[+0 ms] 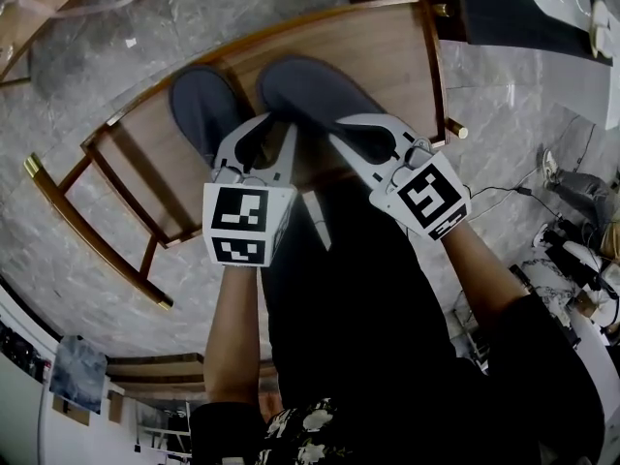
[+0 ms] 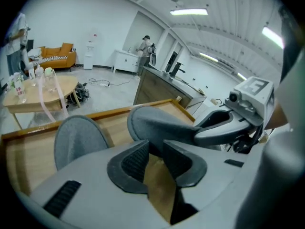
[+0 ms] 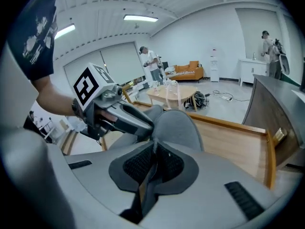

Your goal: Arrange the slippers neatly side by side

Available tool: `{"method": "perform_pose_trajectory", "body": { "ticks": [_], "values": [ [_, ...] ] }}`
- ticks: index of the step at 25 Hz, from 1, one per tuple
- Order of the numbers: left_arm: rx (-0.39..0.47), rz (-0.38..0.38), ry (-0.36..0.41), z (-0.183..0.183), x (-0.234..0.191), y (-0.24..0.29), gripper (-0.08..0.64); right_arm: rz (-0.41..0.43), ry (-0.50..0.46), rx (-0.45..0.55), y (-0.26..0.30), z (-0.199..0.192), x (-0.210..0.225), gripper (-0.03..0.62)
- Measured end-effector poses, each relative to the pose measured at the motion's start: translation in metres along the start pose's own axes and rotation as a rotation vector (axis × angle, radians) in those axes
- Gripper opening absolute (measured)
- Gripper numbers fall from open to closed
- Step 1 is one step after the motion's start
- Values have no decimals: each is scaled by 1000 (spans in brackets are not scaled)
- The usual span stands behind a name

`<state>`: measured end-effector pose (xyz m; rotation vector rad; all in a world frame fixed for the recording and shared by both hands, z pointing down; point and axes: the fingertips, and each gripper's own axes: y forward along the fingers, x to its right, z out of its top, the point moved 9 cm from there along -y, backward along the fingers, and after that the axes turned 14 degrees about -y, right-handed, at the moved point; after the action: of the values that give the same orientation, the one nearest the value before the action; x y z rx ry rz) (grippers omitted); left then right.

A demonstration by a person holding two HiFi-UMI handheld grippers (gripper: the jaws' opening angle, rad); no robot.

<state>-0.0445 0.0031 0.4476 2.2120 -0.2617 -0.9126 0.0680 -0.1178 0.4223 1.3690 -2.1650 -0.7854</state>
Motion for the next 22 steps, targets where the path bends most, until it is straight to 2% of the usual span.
{"method": "perform_pose_trajectory", "body": {
  "ticks": [4, 10, 17, 22],
  "values": [
    [24, 30, 25, 8, -8, 1, 89, 23, 55, 41, 14, 4, -6, 14],
    [68, 55, -14, 17, -21, 4, 84, -22, 258, 111, 35, 1, -5, 14],
    [126, 77, -9, 30, -32, 5, 60, -54, 312, 165, 51, 9, -1, 12],
    [129, 66, -12, 36, -36, 11, 60, -83, 339, 190, 61, 10, -4, 12]
  ]
}}
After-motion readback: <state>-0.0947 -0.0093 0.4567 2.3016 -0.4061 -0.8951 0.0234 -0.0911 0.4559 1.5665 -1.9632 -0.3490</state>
